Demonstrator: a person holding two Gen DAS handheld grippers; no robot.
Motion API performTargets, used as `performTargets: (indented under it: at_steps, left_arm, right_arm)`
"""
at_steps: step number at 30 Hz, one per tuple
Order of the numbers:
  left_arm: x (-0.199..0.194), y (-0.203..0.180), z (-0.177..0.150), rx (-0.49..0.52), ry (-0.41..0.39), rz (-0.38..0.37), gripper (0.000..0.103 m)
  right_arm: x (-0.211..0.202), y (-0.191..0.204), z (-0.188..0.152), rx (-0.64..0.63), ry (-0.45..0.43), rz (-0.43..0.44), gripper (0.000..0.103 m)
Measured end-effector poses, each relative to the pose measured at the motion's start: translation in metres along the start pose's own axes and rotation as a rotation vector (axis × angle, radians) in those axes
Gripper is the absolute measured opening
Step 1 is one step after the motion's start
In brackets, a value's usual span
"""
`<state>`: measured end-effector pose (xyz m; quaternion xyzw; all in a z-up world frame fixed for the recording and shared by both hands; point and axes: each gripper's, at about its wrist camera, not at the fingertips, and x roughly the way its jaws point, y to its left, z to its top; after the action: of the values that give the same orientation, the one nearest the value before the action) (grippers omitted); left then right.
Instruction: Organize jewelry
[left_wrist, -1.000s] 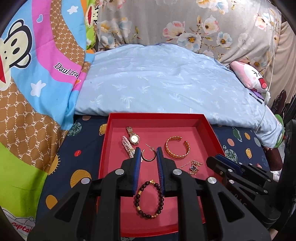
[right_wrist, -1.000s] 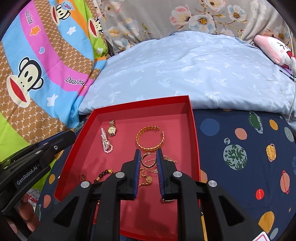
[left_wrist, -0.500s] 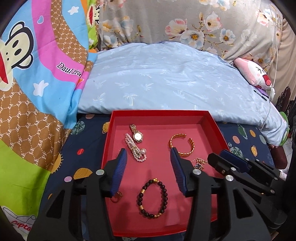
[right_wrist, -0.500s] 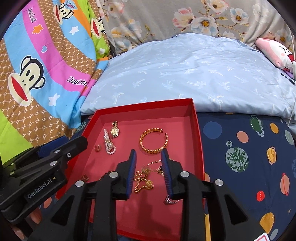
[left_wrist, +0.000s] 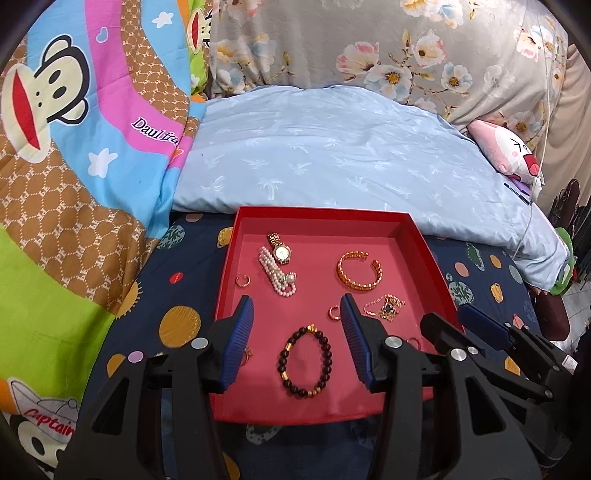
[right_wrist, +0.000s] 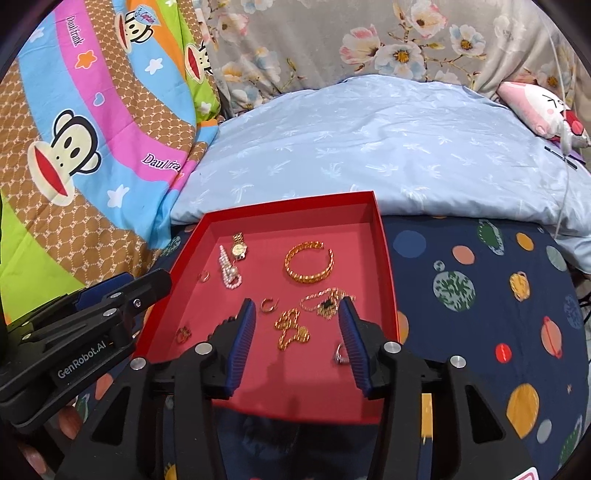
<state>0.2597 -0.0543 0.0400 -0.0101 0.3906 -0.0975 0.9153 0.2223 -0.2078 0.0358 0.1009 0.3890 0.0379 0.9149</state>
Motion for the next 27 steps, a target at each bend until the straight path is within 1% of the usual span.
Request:
performTargets:
  at_steps: [2, 4, 7, 11, 17, 20, 22, 27]
  left_arm:
    - [-0.009, 0.001, -0.007, -0.005, 0.003, 0.008, 0.047]
    - [-0.016, 0.002, -0.013, -0.005, 0.008, 0.019, 0.047]
    - [-0.028, 0.002, -0.026, -0.004, 0.012, 0.032, 0.053]
    - [-0.042, 0.004, -0.044, -0.011, 0.024, 0.027, 0.054]
    - [-0.055, 0.002, -0.068, 0.001, 0.040, 0.059, 0.055]
    - [-0.063, 0.002, -0.080, 0.005, 0.039, 0.077, 0.060]
    - [-0.068, 0.002, -0.085, 0.012, 0.034, 0.092, 0.064]
    - [-0.081, 0.001, -0.097, 0.035, 0.016, 0.142, 0.074]
  right_arm:
    - [-0.010, 0.004, -0.008, -0.001, -0.006, -0.015, 0.052]
    - [-0.018, 0.007, -0.015, 0.000, -0.010, -0.024, 0.057]
    - [-0.030, 0.009, -0.027, 0.016, -0.009, -0.035, 0.061]
    - [-0.043, 0.011, -0.045, 0.028, -0.004, -0.053, 0.063]
    - [-0.059, 0.014, -0.067, 0.036, 0.001, -0.087, 0.064]
    - [-0.067, 0.013, -0.077, 0.042, 0.001, -0.103, 0.065]
    - [-0.073, 0.014, -0.082, 0.032, -0.009, -0.127, 0.070]
    - [-0.087, 0.019, -0.093, 0.004, -0.020, -0.168, 0.071]
